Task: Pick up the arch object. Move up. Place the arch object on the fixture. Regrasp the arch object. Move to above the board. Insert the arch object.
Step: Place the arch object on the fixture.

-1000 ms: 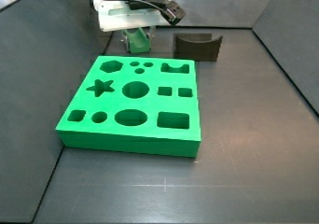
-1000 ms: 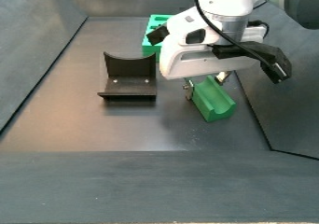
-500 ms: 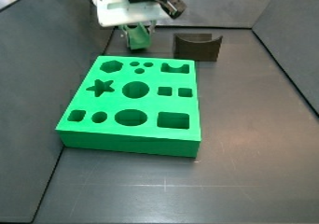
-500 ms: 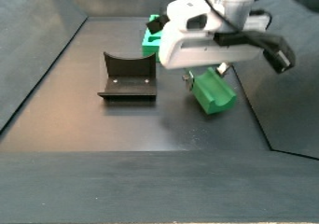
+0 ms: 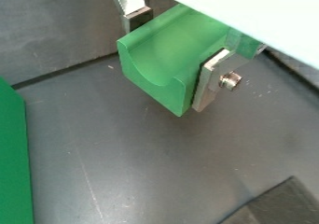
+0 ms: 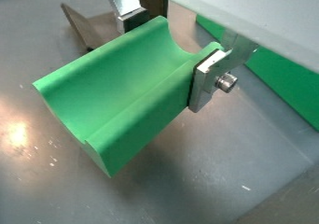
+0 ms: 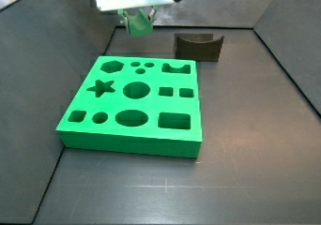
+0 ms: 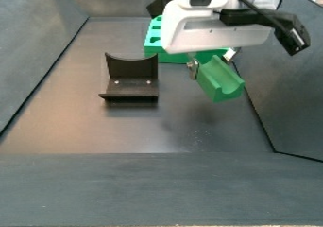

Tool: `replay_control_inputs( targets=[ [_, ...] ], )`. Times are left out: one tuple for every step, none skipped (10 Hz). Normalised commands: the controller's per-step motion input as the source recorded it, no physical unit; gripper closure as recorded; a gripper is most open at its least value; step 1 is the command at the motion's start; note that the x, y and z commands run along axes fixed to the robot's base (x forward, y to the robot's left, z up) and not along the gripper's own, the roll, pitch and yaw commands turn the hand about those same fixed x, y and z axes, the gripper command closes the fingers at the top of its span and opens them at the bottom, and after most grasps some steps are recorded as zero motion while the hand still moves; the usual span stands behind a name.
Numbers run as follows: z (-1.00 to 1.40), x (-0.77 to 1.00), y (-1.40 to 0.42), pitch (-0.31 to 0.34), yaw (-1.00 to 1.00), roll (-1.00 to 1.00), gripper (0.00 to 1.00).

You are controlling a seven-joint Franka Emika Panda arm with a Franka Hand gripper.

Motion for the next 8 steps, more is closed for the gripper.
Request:
replay_control_inputs(
  targets=[
    [1.0, -0.02, -0.01, 0.027, 0.0, -0.01, 1.0],
    [1.0, -0.01, -0.01, 0.024, 0.0, -0.02, 1.0],
    [1.0, -0.02, -0.01, 0.027, 0.01, -0.03, 1.0],
    [1.0, -0.02, -0.01, 0.021, 0.01, -0.04, 1.0],
    [1.0, -0.03, -0.02, 0.018, 0.02, -0.05, 1.0],
    [1.0, -0.03, -0.02, 0.016, 0.02, -0.06, 1.0],
    [0.91, -0.02, -0.02, 0.017, 0.02, -0.07, 1.0],
    [0.69, -0.02, -0.02, 0.021, 0.02, -0.09, 1.0]
  ],
)
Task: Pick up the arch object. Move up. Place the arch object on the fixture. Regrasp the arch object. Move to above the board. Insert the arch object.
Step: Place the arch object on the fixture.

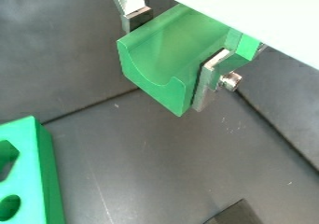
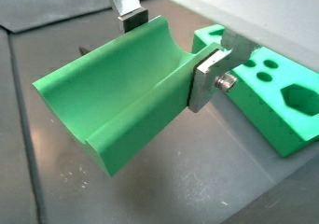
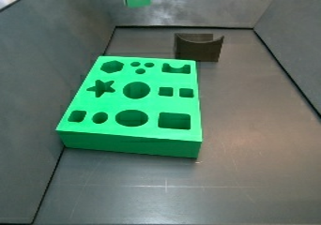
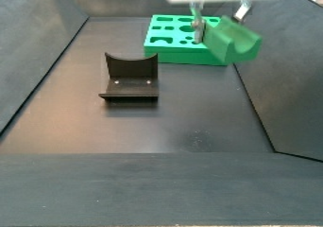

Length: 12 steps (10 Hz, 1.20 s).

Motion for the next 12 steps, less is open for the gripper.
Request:
replay_control_inputs(
  targets=[
    [0.53, -0.01, -0.02, 0.027, 0.02, -0.09, 1.0],
    [0.42, 0.0, -0.02, 0.032, 0.02, -0.1, 1.0],
    [0.21, 0.0, -0.01, 0.046, 0.01, -0.11, 1.0],
    [-0.22, 1.0, -0.31, 0.127, -1.0, -0.03, 1.0],
    [-0.25, 1.0, -0.3, 0.137, -1.0, -0.03, 1.0],
    [-0.23, 1.0, -0.26, 0.143, -1.0, -0.03, 1.0],
    [-0.18, 1.0, -0.21, 0.11, -0.58, -0.01, 1.0],
    [-0.16, 1.0, -0.18, 0.094, -0.35, 0.01, 1.0],
    [-0.15, 1.0, -0.16, 0.087, -0.22, 0.02, 1.0],
    [-0.14, 1.0, -0.15, 0.085, -0.16, 0.03, 1.0],
    [-0.12, 1.0, -0.12, 0.086, -0.08, 0.04, 1.0],
    [-0.11, 1.0, -0.11, 0.089, -0.06, 0.05, 1.0]
  ],
)
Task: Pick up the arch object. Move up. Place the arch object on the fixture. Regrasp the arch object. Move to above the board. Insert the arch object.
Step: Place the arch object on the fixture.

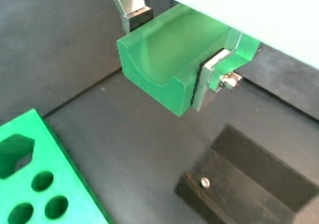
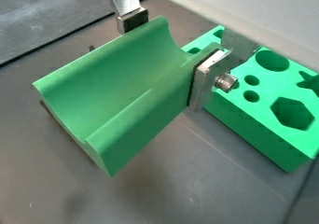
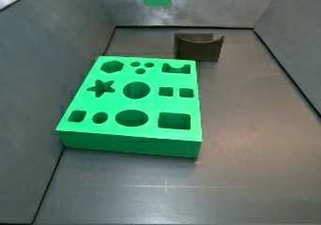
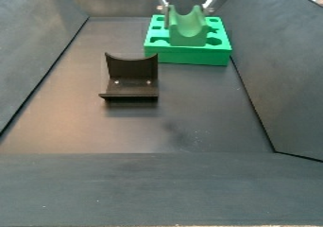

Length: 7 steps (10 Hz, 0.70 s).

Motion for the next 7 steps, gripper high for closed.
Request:
replay_control_inputs(
  targets=[
    [-0.09, 1.0, -0.09, 0.094, -0.03, 0.07, 1.0],
    [-0.08, 1.0, -0.07, 0.103, -0.01, 0.08, 1.0],
    [-0.07, 1.0, -0.06, 0.108, 0.0, 0.09, 1.0],
    [-0.05, 1.0, -0.05, 0.117, 0.01, 0.1, 1.0],
    [-0.04, 1.0, -0.04, 0.126, 0.01, 0.11, 1.0],
    [-0.03, 0.91, -0.03, 0.136, 0.02, 0.12, 1.0],
    [0.51, 1.0, 0.1, -0.016, 0.02, -1.0, 1.0]
  ],
)
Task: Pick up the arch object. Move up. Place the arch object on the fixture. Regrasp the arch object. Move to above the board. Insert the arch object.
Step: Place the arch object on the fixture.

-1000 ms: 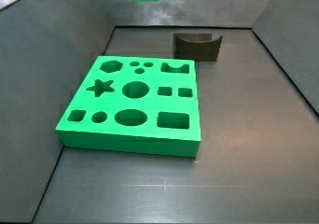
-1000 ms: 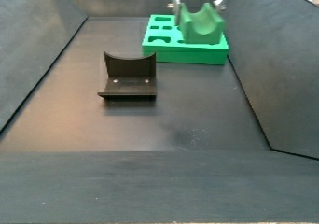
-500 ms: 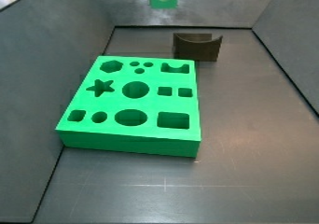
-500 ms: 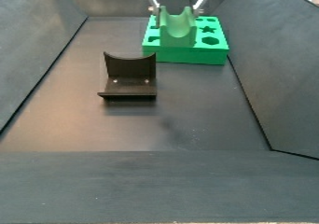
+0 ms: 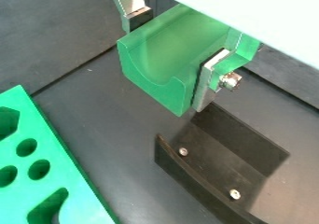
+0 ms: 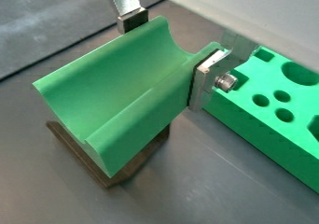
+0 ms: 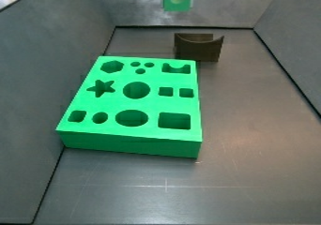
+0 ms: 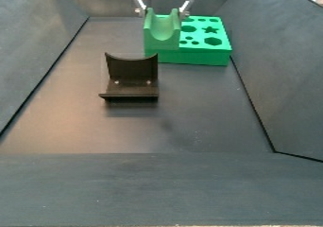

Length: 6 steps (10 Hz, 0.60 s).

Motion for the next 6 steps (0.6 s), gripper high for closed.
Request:
replay_control_inputs(
  targets=[
    [0.53, 0.98, 0.11, -0.004, 0.02, -1.0, 1.0],
    [0.38, 0.84, 0.11, 0.009, 0.0, -1.0, 1.0],
    [0.18, 0.7, 0.08, 0.016, 0.0, -1.0, 1.0],
    [0.08, 0.59, 0.06, 0.025, -0.01, -1.0, 1.0],
    [0.05, 0.45, 0.05, 0.051, -0.02, -1.0, 1.0],
    [0.04, 0.35, 0.05, 0.07, -0.03, -1.0, 1.0]
  ],
)
